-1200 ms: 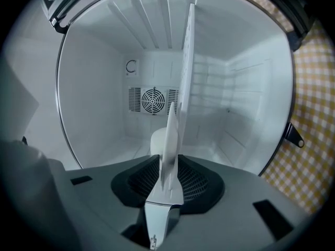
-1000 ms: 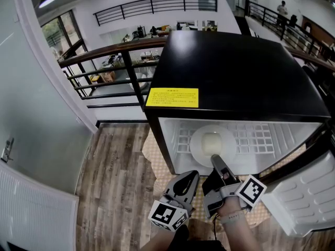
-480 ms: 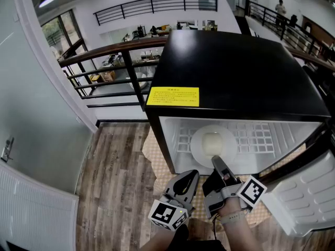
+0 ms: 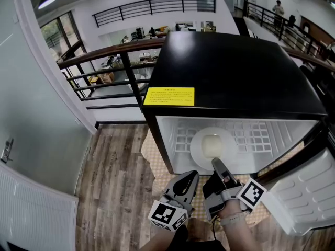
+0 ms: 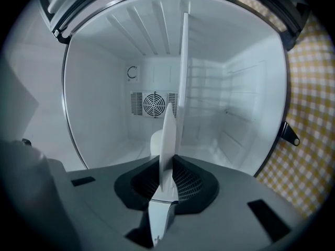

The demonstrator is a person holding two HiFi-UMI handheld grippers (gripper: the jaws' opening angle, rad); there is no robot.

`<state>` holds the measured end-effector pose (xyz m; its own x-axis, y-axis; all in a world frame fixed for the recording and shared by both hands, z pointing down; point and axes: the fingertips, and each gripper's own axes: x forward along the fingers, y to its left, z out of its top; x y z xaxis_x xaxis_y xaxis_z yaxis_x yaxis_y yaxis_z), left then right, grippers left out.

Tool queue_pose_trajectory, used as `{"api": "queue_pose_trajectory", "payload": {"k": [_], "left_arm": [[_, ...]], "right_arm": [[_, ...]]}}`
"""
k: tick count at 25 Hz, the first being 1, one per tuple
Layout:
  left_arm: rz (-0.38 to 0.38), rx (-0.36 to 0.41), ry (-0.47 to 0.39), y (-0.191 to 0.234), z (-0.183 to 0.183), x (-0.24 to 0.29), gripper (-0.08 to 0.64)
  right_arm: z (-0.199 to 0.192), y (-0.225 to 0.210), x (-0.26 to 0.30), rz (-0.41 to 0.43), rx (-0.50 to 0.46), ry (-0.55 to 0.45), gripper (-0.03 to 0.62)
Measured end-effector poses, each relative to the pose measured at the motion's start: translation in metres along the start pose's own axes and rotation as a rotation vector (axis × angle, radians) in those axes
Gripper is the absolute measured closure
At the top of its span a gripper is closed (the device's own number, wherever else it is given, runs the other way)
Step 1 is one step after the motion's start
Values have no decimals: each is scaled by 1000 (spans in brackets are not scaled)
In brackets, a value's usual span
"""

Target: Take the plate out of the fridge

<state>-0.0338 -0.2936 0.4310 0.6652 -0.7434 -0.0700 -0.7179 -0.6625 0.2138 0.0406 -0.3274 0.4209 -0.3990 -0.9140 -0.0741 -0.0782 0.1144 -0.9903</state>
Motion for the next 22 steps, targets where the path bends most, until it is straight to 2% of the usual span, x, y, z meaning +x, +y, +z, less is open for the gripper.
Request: {"api": "queue_pose_trajectory", "payload": {"k": [22], "left_arm": [[-11,15,-1,-28,2,-7,548]], "right_arm": [[5,4,-32,15,23,-12,525]]}}
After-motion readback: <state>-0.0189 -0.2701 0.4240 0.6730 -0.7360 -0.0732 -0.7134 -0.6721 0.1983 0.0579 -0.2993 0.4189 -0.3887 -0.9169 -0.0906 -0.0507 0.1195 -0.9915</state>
